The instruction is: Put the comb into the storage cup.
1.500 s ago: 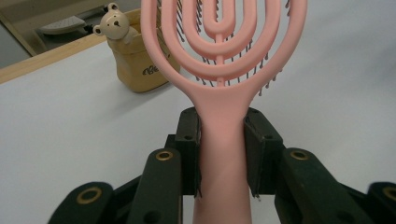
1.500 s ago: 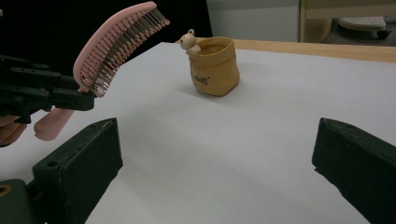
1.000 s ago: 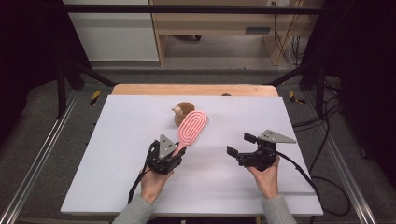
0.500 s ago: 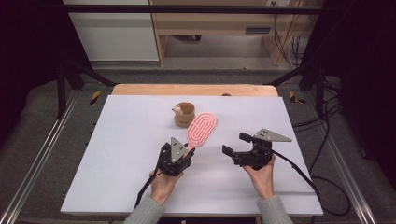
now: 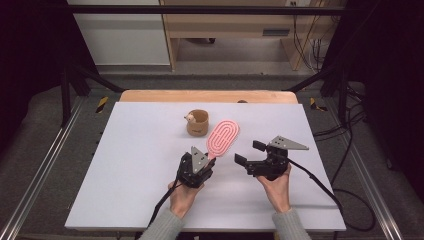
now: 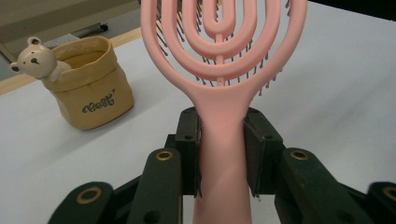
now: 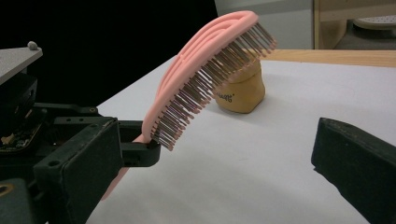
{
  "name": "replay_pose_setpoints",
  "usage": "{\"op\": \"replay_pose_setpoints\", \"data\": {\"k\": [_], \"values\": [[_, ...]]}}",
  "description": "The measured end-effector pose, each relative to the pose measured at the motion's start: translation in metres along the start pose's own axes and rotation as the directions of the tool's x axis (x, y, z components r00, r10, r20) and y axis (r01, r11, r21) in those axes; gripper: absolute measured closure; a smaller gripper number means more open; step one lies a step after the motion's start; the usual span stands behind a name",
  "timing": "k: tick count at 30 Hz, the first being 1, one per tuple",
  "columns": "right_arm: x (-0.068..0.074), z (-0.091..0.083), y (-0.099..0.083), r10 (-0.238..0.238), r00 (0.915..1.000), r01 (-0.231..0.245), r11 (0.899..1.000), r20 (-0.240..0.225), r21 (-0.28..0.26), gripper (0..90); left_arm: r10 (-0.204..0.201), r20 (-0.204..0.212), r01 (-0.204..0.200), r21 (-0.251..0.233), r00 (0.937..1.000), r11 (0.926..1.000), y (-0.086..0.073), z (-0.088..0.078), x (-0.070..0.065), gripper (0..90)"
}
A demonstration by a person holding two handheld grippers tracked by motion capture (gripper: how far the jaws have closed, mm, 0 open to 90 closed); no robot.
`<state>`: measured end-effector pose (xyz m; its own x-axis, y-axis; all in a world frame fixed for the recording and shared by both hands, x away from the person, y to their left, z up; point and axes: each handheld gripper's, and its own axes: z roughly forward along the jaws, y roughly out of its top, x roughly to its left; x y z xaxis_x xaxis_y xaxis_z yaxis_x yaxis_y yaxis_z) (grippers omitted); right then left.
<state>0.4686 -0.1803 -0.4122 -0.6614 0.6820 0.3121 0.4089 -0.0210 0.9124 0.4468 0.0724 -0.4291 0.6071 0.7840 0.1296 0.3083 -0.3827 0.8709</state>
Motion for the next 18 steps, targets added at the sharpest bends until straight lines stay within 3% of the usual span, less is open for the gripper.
{"op": "replay_pose_setpoints", "data": {"k": [18], "values": [[0.001, 0.003, 0.002, 0.028, 0.9996, -0.028, 1.000, 0.000, -0.007, 4.1, 0.040, 0.017, -0.039, -0.050, 0.9990, 0.9980, 0.011, 0.006, -0.038, 69.5]]}}
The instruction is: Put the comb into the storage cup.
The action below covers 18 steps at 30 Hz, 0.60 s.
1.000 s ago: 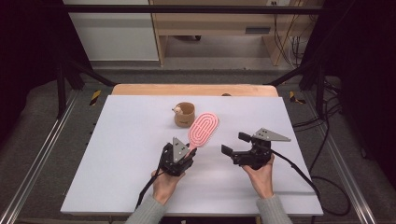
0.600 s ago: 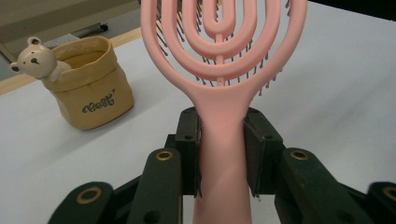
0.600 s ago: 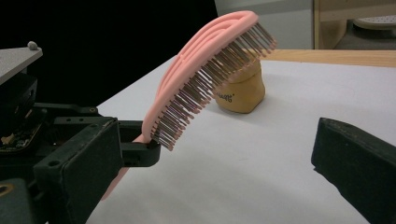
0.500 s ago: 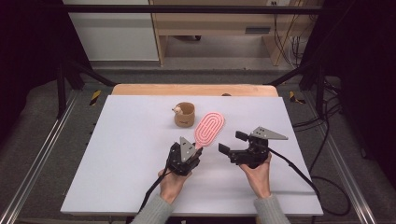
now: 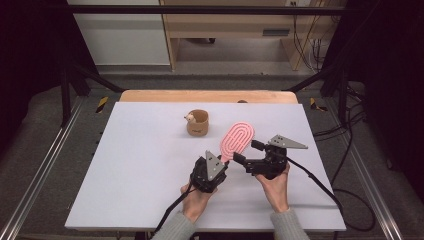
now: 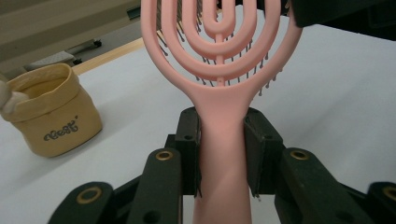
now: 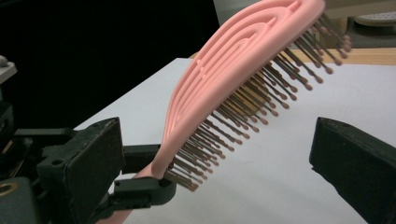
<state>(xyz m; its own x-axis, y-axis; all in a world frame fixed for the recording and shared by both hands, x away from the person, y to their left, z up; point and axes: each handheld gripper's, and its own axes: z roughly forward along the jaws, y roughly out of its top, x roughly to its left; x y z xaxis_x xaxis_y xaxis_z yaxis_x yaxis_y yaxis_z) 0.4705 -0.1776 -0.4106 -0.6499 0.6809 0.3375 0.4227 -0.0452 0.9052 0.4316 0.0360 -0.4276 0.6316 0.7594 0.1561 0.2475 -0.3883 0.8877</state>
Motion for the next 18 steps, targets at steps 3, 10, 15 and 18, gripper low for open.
{"op": "replay_pose_setpoints", "data": {"k": [3, 10, 15, 18], "values": [[0.000, 0.000, 0.000, 0.007, 1.0000, -0.007, 1.000, 0.000, 0.000, 6.5, 0.005, 0.006, -0.005, -0.004, 1.0000, 1.0000, 0.000, -0.001, -0.004, 69.5], [-0.001, 0.000, 0.001, 0.026, 0.9996, -0.026, 1.000, -0.004, 0.004, 11.9, 0.016, 0.013, -0.016, -0.018, 0.9998, 0.9997, -0.001, -0.003, -0.011, 69.5], [-0.001, 0.000, 0.002, 0.039, 0.9992, -0.039, 0.999, -0.011, 0.002, 18.4, 0.021, 0.015, -0.021, -0.017, 0.9997, 0.9996, -0.002, -0.003, -0.014, 69.5], [-0.002, -0.001, 0.002, 0.037, 0.9992, -0.037, 0.999, -0.013, -0.004, 24.2, 0.021, 0.016, -0.020, -0.019, 0.9997, 0.9996, -0.004, -0.003, -0.015, 69.5]]}}
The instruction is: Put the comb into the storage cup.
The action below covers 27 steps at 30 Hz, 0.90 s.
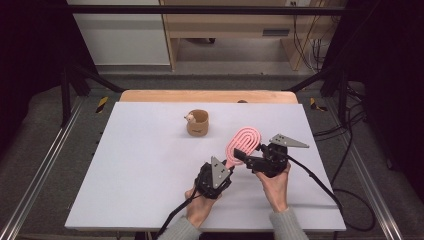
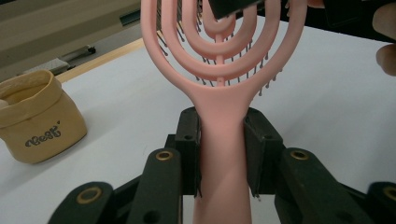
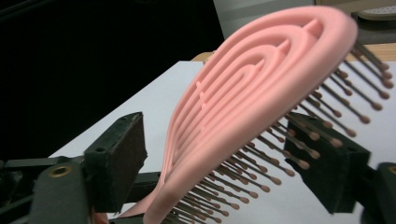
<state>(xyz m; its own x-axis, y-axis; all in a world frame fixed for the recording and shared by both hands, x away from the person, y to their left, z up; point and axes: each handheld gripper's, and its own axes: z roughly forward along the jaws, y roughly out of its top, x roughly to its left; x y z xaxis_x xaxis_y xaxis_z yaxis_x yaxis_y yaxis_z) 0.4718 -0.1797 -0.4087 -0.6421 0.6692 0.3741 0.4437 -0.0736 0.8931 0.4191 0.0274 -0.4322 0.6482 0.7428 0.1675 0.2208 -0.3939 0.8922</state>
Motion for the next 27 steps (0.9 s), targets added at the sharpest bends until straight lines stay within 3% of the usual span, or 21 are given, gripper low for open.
{"op": "replay_pose_setpoints", "data": {"k": [2, 6, 17, 27], "values": [[-0.0002, -0.0006, 0.0002, 0.012, 0.9999, -0.012, 1.000, -0.011, 0.001, 32.4, 0.004, -0.001, -0.004, 0.002, 1.0000, 1.0000, -0.0011, -0.0001, -0.0001, 69.5], [-0.0015, -0.0013, -0.0001, 0.036, 0.9993, -0.035, 0.999, -0.015, 0.011, 40.4, 0.002, -0.002, -0.002, -0.001, 1.0000, 1.0000, -0.0022, -0.0006, 0.0006, 69.5], [-0.0042, -0.0016, 0.0001, 0.106, 0.9938, -0.104, 0.994, -0.035, 0.041, 46.9, 0.010, -0.006, -0.010, 0.005, 0.9999, 0.9999, -0.0025, 0.0007, -0.0002, 69.5], [-0.0036, -0.0017, 0.0002, 0.129, 0.9904, -0.126, 0.991, -0.051, 0.049, 51.6, 0.014, -0.015, -0.014, 0.003, 0.9998, 0.9999, -0.0033, 0.0017, -0.0009, 69.5]]}}
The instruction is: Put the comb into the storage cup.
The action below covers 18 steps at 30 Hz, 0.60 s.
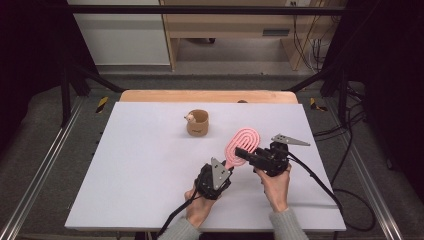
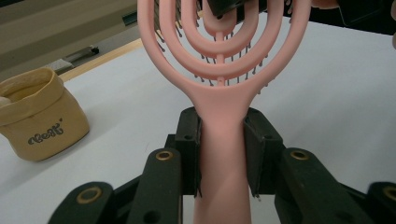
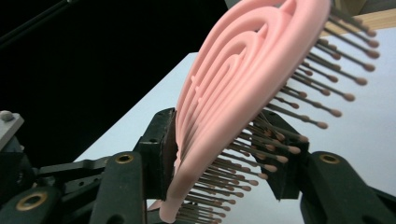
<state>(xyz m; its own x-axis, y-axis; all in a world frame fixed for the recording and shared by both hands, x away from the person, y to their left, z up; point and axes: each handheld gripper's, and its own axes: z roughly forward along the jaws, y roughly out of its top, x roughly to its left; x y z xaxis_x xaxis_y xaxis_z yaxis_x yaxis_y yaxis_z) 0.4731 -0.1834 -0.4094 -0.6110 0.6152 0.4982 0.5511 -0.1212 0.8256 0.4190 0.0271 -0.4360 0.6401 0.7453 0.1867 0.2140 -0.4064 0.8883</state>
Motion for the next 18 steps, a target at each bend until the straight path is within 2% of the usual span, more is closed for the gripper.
{"op": "replay_pose_setpoints", "data": {"k": [8, 18], "values": [[0.0010, -0.0002, 0.0002, 0.026, 0.9995, -0.026, 1.000, -0.017, 0.009, 56.1, 0.018, -0.021, -0.018, -0.007, 0.9996, 0.9998, 0.0001, 0.0003, -0.0003, 69.4], [0.0019, -0.0008, 0.0000, 0.036, 0.9985, -0.035, 0.999, -0.042, 0.011, 61.7, 0.015, -0.027, -0.015, -0.009, 0.9995, 0.9998, -0.0001, 0.0009, -0.0006, 69.2]]}}
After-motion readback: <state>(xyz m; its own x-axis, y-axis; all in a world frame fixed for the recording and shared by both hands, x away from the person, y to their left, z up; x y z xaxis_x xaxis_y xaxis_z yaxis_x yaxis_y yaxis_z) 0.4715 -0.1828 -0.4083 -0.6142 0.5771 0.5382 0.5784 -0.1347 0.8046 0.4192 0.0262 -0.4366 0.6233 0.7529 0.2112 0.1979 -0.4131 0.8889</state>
